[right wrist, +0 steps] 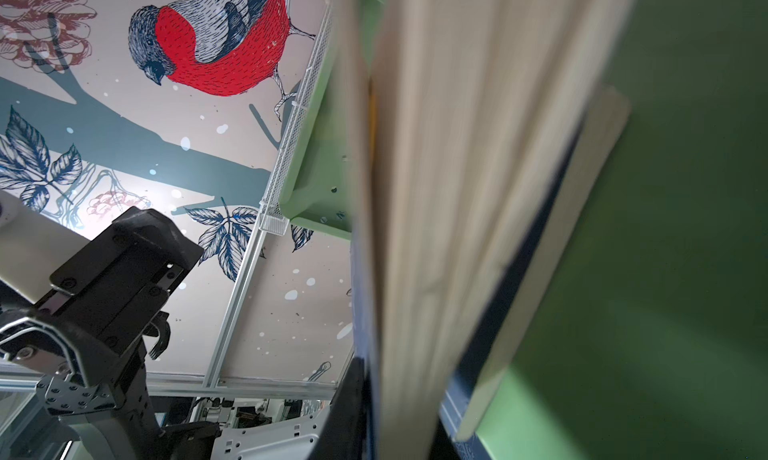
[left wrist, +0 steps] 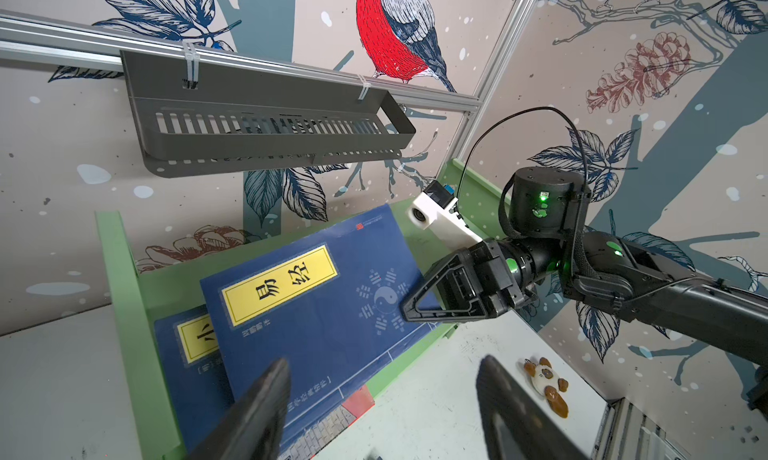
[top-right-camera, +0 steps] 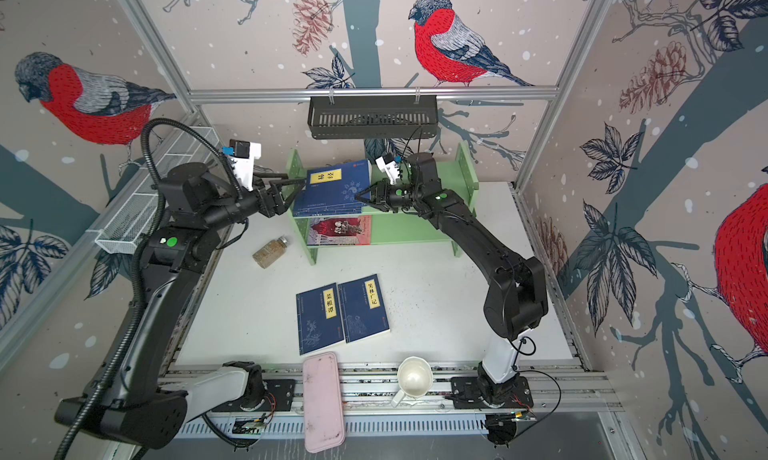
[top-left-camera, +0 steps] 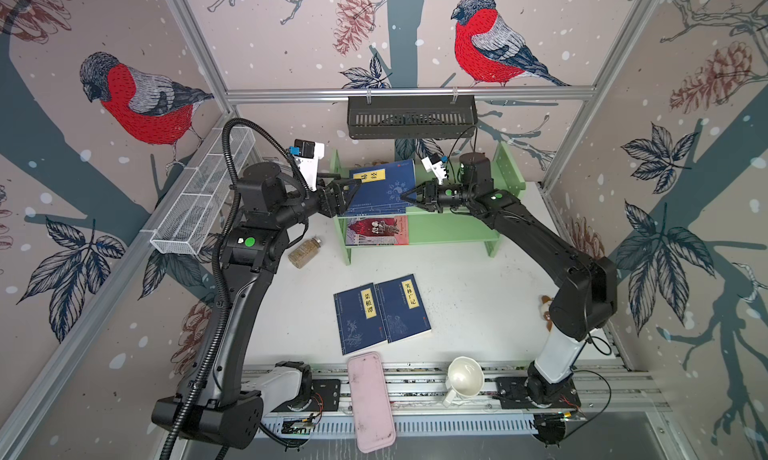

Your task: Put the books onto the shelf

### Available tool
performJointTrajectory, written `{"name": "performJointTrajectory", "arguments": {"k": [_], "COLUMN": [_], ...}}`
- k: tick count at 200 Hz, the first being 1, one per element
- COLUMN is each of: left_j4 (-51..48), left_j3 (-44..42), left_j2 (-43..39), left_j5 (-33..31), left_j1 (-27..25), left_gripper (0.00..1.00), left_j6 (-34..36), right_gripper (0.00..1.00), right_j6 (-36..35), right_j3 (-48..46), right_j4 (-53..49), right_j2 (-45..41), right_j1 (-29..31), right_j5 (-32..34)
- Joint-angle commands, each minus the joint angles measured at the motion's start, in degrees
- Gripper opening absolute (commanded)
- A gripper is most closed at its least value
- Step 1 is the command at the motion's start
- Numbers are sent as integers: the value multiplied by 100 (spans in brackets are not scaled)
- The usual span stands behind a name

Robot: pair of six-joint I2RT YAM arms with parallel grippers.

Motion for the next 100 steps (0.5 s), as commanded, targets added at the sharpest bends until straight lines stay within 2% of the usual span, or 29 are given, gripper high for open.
{"name": "performJointTrajectory", "arguments": {"k": [1, 100], "left_j4": [203, 214], "left_j3": [0, -58], "left_j2": [-31, -75], "left_j5": [147, 201], "left_j1": [5, -3], "left_gripper": [71, 71], "left_j6": [23, -7], "right_gripper": [28, 53], "right_j6": [-109, -375], "right_j3": [88, 362], "right_j4": [-111, -816], "right_j2": [22, 31], "right_j1": [-2, 76], "right_j5": [179, 725]}}
